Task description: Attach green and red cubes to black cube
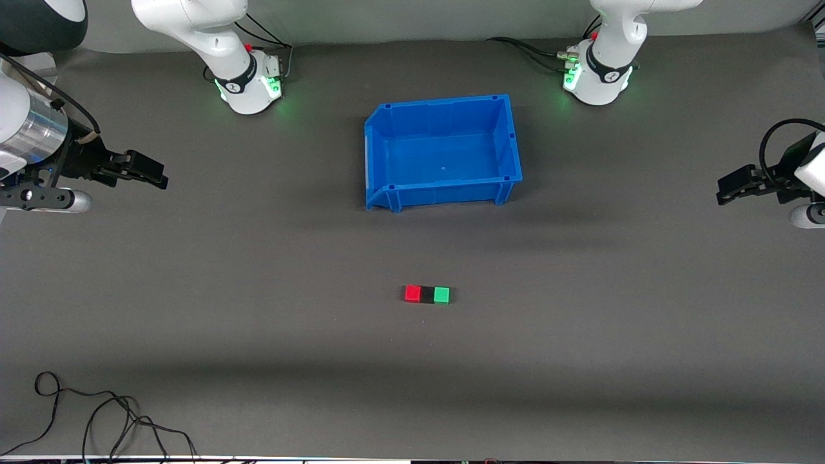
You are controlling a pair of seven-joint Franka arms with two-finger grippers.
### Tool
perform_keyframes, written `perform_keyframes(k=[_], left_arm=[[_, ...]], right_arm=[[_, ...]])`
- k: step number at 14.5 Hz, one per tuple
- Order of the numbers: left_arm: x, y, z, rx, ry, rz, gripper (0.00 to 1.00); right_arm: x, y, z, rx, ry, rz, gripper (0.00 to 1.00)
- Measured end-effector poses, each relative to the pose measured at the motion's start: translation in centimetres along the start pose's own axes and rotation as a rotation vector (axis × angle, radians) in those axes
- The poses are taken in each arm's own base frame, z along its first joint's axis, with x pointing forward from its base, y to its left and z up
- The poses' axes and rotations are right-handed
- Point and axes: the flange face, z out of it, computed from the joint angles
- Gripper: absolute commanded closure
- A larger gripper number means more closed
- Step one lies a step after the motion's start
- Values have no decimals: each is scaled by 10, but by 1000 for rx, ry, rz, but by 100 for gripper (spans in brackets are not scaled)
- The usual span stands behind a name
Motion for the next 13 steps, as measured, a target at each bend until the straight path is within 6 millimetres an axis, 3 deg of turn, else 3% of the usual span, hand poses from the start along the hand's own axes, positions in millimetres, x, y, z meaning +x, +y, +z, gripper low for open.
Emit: perform_keyframes(k=[3,7,13], left_arm=[[0,2,1,0,-4,1,0],[-1,20,0,1,-7,-7,0],[-1,23,1,-1,-8,-23,0]], right_arm=[[-3,6,-6,4,12,9,0],[-7,16,-15,9,27,26,0],[-8,13,-15,8,29,21,0]])
